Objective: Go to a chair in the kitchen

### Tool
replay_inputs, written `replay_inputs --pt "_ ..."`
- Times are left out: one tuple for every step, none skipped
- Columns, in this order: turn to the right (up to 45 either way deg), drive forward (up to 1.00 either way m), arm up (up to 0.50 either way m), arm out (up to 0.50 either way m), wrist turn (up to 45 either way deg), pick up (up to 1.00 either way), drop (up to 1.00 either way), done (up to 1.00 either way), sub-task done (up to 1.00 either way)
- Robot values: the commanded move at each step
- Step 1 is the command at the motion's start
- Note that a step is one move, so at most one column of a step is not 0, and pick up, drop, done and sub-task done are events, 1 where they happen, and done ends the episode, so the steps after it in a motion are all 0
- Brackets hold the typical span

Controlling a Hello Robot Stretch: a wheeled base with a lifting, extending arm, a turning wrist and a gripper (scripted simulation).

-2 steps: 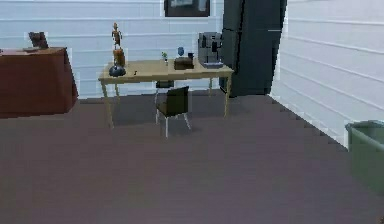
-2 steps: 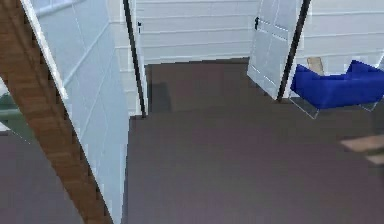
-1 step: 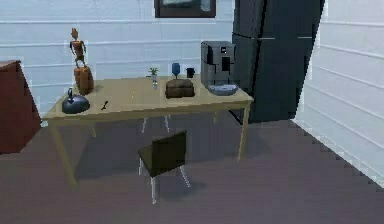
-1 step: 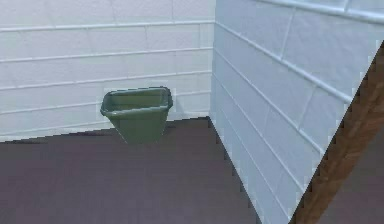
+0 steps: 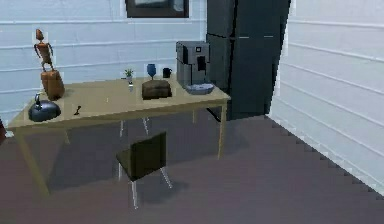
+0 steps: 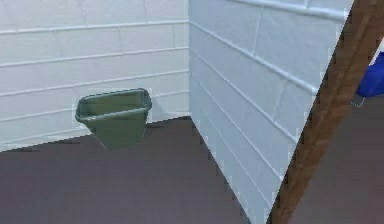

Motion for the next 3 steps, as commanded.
replay_inputs --pt "0.0 0.35 0.0 0.0 0.0 0.0 0.0 0.0 0.0" --pt "-21.0 0.0 0.0 0.0 0.0 0.0 0.0 0.0 0.0" --pt "0.0 0.0 0.0 0.0 0.0 0.0 0.0 1.0 0.0"
